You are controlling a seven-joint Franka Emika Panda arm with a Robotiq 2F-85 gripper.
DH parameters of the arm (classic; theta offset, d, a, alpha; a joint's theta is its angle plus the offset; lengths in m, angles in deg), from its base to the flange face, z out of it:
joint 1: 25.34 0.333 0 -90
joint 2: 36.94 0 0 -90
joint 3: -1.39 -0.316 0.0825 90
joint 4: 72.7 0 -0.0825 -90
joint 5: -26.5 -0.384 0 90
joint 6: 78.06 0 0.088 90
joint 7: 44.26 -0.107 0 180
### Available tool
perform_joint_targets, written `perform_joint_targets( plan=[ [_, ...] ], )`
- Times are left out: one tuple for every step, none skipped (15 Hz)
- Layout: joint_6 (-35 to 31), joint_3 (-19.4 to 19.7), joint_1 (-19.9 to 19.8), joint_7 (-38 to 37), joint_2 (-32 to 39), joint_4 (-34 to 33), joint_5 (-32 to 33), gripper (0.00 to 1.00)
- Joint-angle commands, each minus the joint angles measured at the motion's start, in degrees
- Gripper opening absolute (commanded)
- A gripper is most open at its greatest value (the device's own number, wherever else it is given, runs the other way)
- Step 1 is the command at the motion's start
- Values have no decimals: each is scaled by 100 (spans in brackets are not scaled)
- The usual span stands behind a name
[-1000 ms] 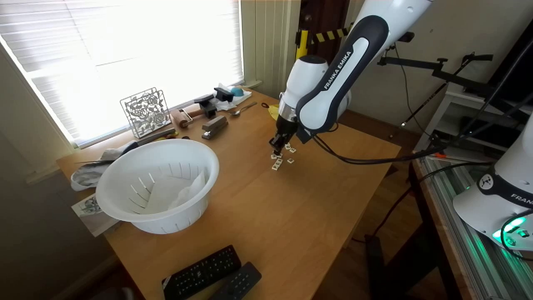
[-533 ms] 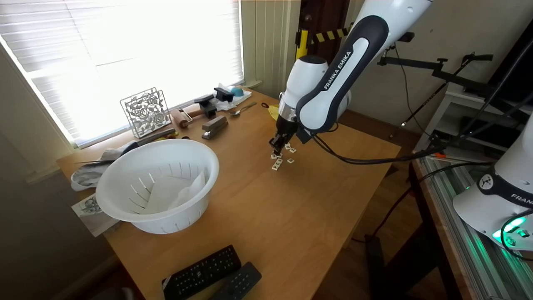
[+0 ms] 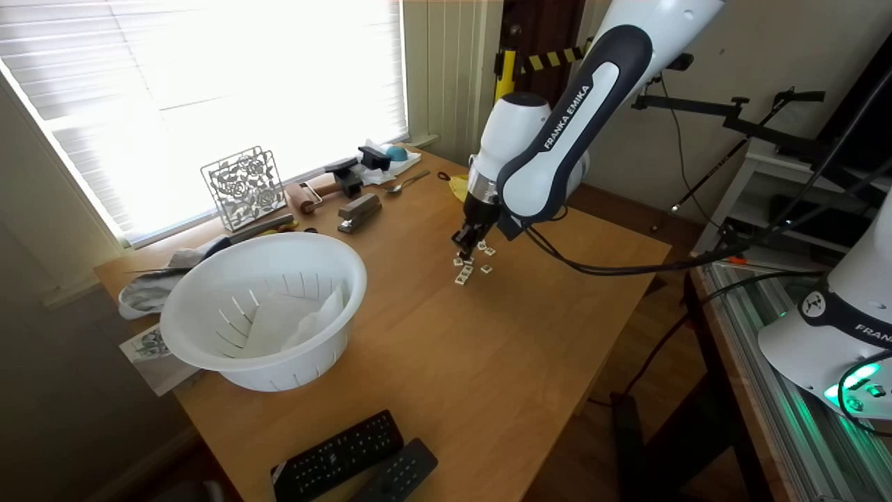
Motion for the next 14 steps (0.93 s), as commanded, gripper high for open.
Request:
perform_joint_targets(
  plan=[
    [92,15,32,-4,-51,200,-82,0],
    [106,5,25,-3,-63,215,-87,0],
    [116,-9,15,-5,-69,222,-98,0],
    [122,-17,9,-13,-70,220,-110,0],
    [121,-15,14,-27,-71,220,-116,0],
    [109,-27,11,-42,-67,215,-131,0],
    [126,-37,7,-54,-67,209,-142,0],
    [140,-44,13,-77,-72,211,-153,0],
    [136,-46,21,-99,-77,219,-158,0],
    [148,-47,29,-121,-82,225,-165,0],
    [169,-52,33,-145,-88,230,-174,0],
    [200,-65,31,-167,-101,239,-188,0],
    [218,-73,32,-184,-113,249,-195,0],
    [223,-70,43,-200,-121,262,-200,0]
  ],
)
